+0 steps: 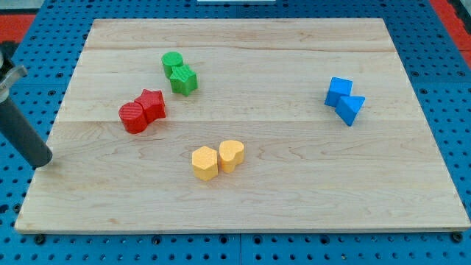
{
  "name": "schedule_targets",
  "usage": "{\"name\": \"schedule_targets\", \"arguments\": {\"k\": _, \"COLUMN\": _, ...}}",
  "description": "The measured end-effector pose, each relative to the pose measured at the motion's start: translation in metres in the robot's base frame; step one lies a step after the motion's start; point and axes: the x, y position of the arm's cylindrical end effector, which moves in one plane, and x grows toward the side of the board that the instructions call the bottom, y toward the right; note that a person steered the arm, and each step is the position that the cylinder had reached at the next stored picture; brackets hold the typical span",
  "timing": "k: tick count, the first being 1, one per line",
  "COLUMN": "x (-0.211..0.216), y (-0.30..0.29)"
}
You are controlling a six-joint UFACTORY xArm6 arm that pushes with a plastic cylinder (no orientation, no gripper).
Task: Slide red circle down a bit
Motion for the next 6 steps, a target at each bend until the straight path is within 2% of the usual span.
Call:
{"name": "schedule_targets", "arguments": {"k": 3, "x": -0.059, "y": -0.016}}
{"name": "schedule_targets", "arguments": {"k": 4, "x": -0.083, "y": 0.019}}
{"name": "schedule_targets", "arguments": {"k": 5, "x": -0.085, "y": 0.072}}
{"name": "schedule_targets", "arguments": {"k": 6, "x": -0.082, "y": 0.086}}
